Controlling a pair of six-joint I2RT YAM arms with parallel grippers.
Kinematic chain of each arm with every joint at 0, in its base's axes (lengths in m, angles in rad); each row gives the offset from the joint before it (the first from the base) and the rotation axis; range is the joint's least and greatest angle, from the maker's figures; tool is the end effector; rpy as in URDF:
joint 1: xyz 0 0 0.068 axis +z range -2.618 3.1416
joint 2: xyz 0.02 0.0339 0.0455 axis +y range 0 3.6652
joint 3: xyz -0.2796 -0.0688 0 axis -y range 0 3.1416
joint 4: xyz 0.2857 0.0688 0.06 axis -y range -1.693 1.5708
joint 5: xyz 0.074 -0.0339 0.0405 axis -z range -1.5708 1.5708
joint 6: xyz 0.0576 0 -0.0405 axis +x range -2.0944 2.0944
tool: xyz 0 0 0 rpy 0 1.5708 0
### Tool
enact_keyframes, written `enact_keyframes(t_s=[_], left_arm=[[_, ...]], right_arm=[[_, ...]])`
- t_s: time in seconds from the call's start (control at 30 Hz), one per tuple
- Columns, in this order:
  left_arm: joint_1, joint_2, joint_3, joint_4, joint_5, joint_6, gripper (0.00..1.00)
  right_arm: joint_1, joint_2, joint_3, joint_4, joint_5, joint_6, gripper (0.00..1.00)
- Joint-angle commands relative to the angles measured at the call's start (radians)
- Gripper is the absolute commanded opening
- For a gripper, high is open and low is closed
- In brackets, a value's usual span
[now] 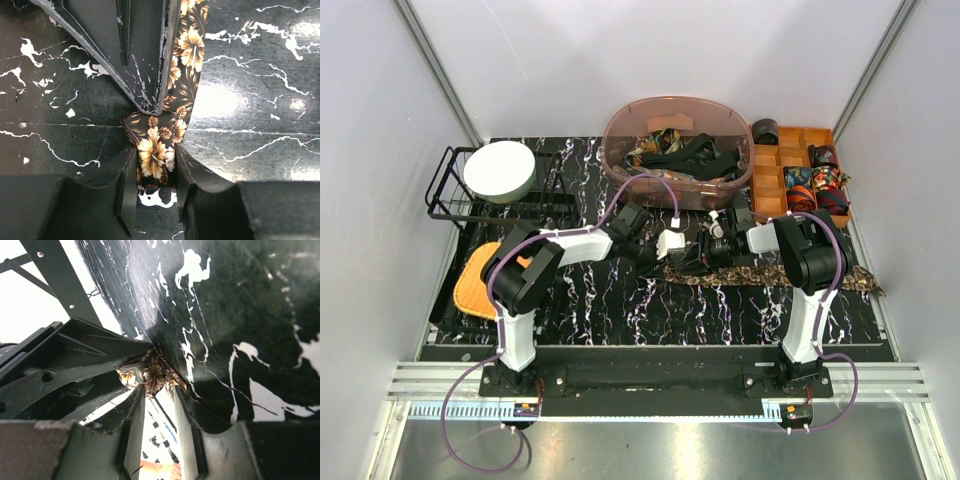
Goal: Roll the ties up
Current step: Roll the tie at the center of the board.
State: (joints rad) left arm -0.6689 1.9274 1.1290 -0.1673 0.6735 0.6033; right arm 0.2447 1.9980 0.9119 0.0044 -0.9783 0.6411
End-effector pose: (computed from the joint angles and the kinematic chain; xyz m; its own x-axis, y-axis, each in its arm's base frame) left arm 0.3132 -0.2934 0.1149 -0.0984 0.6431 -0.7595 0.9944 0.0344 -0.0997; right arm 0.3493 0.1365 0.0494 -0.9935 0.0962 0.0614 0.1008 0.4865 0.8679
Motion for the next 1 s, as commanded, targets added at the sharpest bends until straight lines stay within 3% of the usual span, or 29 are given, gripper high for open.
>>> enact_keyframes(t_s=[0.0, 0.17, 0.33, 0.47, 0.63, 0.97], left_arm=[[0.020, -0.059, -0.057, 0.058, 0.069, 0.012, 0.35], [0.023, -0.077, -0.100, 0.043, 0.068, 0.108, 0.34], [0.022, -0.010, -0.040, -0.080, 0.015, 0.139, 0.24], [0.020, 0.007, -0.028, -0.107, -0.024, 0.151, 0.21], [0.015, 0.028, -0.018, -0.118, -0.068, 0.128, 0.21], [0.014, 0.039, -0.012, -0.110, -0.083, 0.104, 0.23]], right_arm=[[0.007, 0.054, 0.005, -0.050, 0.131, -0.049, 0.37], [0.005, 0.070, 0.015, -0.052, 0.139, -0.043, 0.37], [0.002, 0.033, 0.031, -0.050, 0.124, -0.046, 0.37], [0.002, 0.002, 0.048, -0.063, 0.096, -0.054, 0.37], [0.005, -0.071, 0.032, -0.015, 0.009, 0.037, 0.37], [0.048, -0.087, 0.022, -0.033, 0.020, 0.114, 0.36]])
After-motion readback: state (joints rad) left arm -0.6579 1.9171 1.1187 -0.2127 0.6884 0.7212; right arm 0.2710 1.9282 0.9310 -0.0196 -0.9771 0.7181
